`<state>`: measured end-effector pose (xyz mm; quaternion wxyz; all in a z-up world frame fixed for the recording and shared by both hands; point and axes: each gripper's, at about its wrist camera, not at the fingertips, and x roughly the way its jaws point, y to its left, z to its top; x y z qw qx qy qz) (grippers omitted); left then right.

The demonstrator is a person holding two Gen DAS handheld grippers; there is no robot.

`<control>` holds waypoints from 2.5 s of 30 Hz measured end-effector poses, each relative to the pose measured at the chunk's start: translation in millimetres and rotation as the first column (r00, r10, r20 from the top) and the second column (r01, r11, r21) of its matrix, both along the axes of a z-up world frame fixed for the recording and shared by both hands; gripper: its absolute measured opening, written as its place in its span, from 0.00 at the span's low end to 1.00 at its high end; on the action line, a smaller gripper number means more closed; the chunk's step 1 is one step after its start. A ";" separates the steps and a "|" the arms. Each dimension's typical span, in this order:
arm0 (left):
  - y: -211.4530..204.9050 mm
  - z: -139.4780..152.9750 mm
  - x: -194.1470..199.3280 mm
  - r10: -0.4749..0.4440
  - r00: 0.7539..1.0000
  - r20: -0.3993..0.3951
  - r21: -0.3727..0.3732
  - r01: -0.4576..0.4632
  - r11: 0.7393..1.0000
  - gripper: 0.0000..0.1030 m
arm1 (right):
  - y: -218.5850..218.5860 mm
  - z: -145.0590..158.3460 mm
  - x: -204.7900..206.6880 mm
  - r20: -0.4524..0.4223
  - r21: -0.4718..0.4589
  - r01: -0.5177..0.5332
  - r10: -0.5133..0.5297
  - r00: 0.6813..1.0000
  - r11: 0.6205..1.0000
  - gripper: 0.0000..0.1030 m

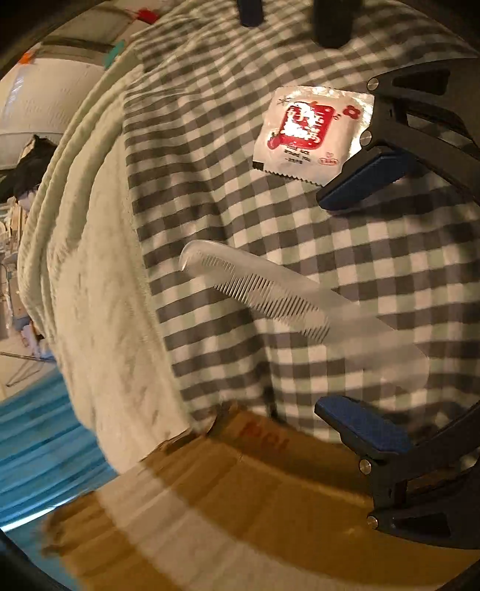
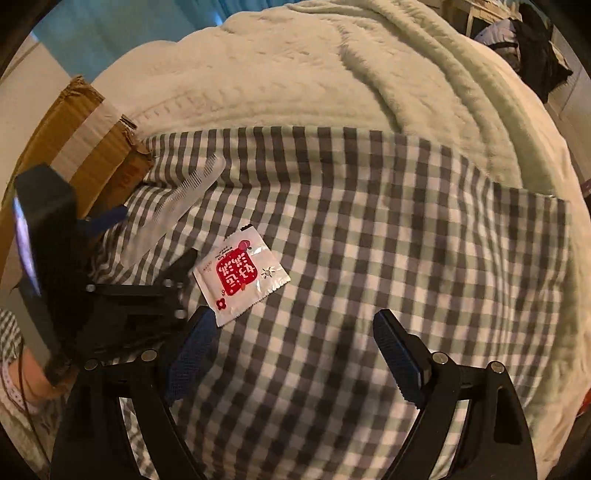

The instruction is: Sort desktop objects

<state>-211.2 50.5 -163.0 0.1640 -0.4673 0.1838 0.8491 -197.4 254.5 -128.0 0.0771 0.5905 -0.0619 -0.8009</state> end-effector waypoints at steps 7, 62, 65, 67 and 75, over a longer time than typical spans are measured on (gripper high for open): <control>-42.5 9.1 -6.7 0.151 0.985 0.088 0.208 -0.166 0.964 0.24 | -0.2 -16.5 -18.7 0.055 -0.077 0.109 -0.105 0.993 0.991 0.84; -241.4 254.8 25.7 0.483 0.867 -0.121 0.252 -0.443 0.860 1.00 | -219.1 258.0 -32.5 -0.468 -0.001 -0.154 0.135 0.874 0.988 0.79; -238.3 277.1 47.9 0.480 0.869 -0.121 0.306 -0.427 0.851 1.00 | -186.1 277.9 -7.2 -0.481 -0.033 -0.102 0.074 0.873 0.994 0.84; -234.2 292.9 66.1 0.476 0.869 -0.136 0.329 -0.414 0.849 1.00 | -163.0 289.1 15.5 -0.498 -0.067 -0.078 0.034 0.867 0.995 0.84; -214.4 319.2 135.5 0.430 0.877 -0.212 0.329 -0.350 0.877 1.00 | -106.0 297.5 91.8 -0.542 -0.008 -0.014 0.007 0.840 1.000 1.00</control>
